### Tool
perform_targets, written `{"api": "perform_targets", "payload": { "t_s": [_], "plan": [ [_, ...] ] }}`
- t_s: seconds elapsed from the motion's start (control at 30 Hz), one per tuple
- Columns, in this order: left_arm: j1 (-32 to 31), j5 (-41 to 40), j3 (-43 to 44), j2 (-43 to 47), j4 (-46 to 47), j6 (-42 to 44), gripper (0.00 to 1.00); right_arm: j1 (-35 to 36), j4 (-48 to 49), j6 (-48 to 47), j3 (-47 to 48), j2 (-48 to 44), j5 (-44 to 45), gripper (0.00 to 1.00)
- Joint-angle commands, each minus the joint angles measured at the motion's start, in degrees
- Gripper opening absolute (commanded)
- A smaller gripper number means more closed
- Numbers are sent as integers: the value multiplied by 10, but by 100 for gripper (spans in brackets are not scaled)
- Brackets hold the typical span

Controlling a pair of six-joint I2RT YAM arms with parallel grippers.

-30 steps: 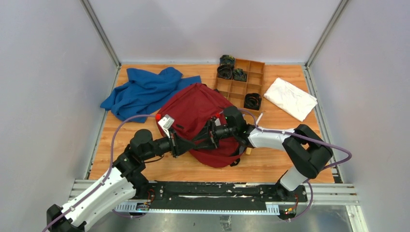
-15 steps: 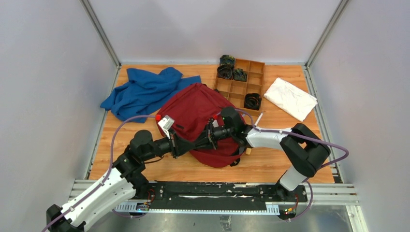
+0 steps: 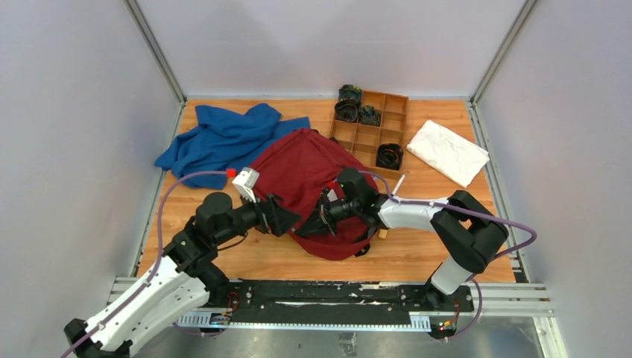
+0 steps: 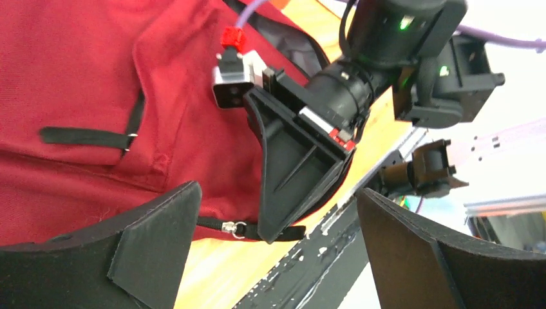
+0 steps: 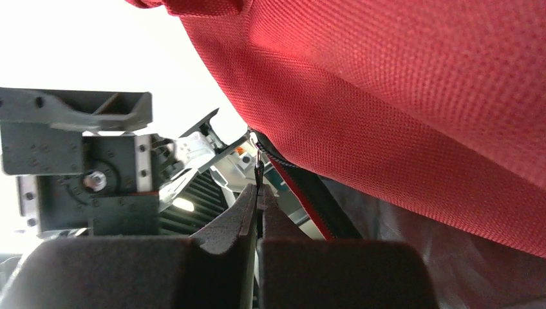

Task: Pack the student bag
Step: Zip the student bag at the center of the board.

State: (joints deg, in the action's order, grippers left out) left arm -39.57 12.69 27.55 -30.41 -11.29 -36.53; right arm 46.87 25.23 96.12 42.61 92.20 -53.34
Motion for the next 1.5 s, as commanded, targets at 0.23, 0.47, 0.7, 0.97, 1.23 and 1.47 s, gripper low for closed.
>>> {"api": "perform_targets", "payload": {
  "t_s": [0.23,0.47,0.7,0.97,1.23,1.47],
  "plan": [
    [-2,-134,102,-23,-291,-161,100,3,-155,-127,57,-14,12,0],
    [-2,-115,20,8,-211,-240,100,4,-186,-156,75,-7,18,0],
    [-2,-126,0,-18,-187,-267,97,4,-231,-189,87,0,24,0],
    [3,-103,-38,-54,-93,-287,85,8,-315,-256,115,-6,51,0],
    [8,-107,-35,-103,-66,-278,74,19,-342,-283,132,0,62,0],
    [18,-115,-33,-130,-71,-264,47,22,-377,-313,142,-8,77,0]
  ]
}}
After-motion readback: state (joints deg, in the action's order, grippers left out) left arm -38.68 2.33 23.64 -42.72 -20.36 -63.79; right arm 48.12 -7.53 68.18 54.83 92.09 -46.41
